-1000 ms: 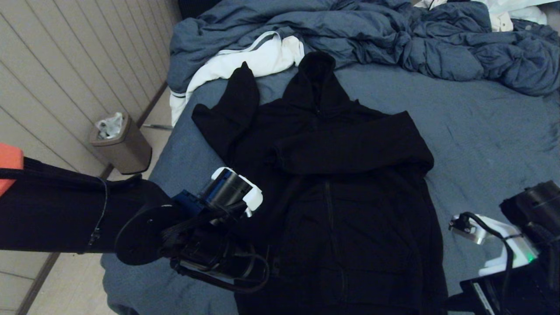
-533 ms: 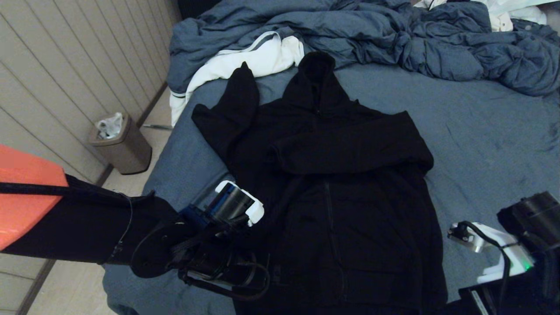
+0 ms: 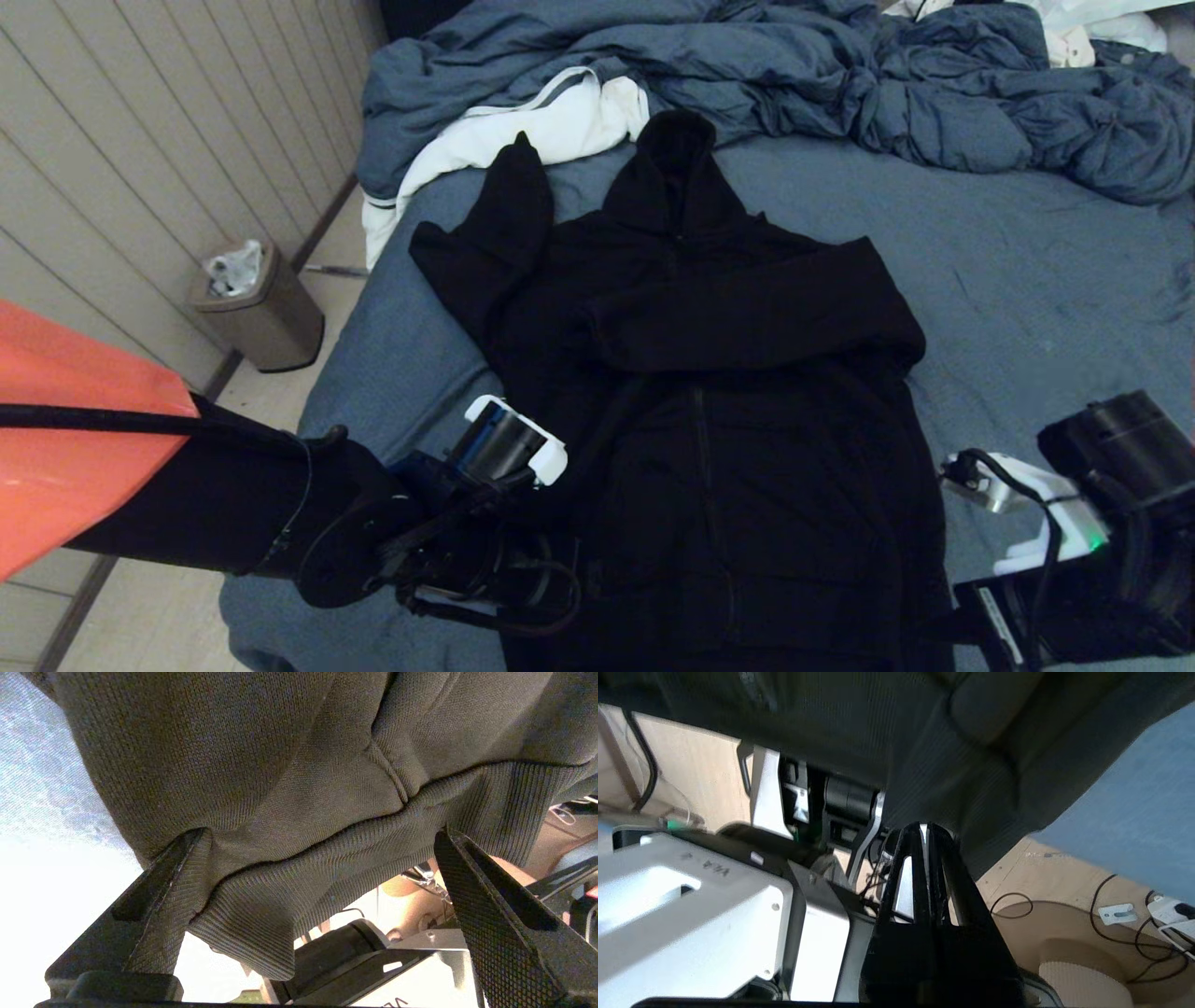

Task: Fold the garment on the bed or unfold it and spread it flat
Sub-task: Fold the black sweatshirt

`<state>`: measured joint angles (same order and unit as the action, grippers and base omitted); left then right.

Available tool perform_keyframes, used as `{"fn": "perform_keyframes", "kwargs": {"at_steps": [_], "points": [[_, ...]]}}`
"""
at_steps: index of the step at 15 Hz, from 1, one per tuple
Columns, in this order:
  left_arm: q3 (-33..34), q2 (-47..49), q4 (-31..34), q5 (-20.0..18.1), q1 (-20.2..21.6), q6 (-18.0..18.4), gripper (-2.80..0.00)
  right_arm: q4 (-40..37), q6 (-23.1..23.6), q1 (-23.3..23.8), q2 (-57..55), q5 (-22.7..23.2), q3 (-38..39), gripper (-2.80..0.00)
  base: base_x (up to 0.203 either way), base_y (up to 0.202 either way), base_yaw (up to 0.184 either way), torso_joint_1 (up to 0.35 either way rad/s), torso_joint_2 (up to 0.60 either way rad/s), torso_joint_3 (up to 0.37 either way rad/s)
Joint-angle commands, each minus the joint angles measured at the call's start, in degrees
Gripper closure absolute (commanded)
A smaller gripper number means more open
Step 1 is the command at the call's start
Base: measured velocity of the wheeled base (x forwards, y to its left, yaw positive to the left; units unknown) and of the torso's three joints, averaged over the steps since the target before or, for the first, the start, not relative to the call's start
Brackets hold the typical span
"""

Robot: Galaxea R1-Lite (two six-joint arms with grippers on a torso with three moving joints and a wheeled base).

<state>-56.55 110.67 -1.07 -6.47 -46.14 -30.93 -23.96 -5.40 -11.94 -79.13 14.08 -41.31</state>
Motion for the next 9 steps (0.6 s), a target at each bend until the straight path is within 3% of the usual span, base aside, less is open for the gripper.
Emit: {"fn": "perform_keyframes", "kwargs": {"at_steps": [1, 9], "points": [[-0.23, -0.10, -0.18, -0.12, 0.00, -0.19, -2.80, -0.33, 0.02, 0.81, -0.17, -0.01, -1.14, -2.80, 0.000, 0.000, 0.000, 0.000, 0.00, 0.000], [1.50, 3.46, -5.09, -0.12, 0.00, -0.15, -2.80, -1.98, 0.47, 0.86, -0.91, -0.70, -2.38, -2.80, 0.000, 0.000, 0.000, 0.000, 0.00, 0.000]]}}
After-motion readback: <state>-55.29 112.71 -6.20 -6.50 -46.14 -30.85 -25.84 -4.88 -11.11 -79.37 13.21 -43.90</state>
